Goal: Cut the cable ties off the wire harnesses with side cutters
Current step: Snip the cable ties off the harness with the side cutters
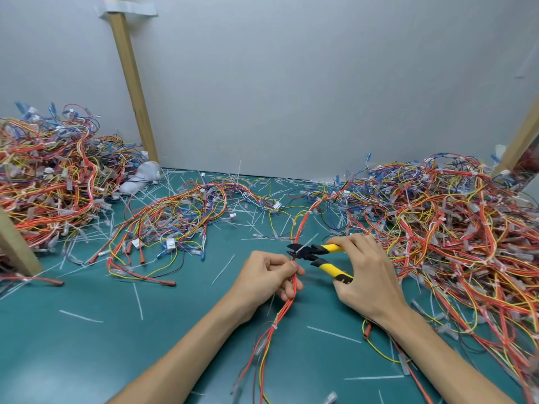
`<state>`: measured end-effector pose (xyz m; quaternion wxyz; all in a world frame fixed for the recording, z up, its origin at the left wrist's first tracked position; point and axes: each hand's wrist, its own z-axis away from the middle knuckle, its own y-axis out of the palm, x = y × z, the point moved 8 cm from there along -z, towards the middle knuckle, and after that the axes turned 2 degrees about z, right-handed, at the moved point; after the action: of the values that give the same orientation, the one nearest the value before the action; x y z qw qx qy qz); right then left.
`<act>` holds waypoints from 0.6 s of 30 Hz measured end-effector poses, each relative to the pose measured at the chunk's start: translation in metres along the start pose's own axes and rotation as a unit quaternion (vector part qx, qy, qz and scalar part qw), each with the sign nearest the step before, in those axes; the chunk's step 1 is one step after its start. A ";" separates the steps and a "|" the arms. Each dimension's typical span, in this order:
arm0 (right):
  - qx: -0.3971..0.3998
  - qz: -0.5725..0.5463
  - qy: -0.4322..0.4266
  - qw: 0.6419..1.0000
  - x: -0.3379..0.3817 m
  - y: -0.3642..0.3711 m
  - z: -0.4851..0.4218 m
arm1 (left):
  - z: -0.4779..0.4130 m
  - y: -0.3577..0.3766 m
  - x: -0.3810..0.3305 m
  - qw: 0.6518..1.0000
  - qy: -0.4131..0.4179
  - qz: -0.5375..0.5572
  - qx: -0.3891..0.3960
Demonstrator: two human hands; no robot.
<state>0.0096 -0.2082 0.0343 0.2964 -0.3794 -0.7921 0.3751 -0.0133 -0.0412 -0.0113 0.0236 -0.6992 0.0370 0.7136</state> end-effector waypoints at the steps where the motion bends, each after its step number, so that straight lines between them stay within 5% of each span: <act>1: 0.000 -0.001 0.001 1.000 0.000 0.000 0.000 | 0.000 0.000 0.001 1.000 -0.001 -0.001 0.000; 18: 0.006 0.021 -0.009 1.000 0.001 0.003 -0.001 | -0.002 0.001 0.002 1.000 0.007 -0.009 0.006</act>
<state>0.0111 -0.2052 0.0329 0.2832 -0.3907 -0.7844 0.3898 -0.0114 -0.0427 -0.0133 0.0335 -0.7041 0.0354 0.7084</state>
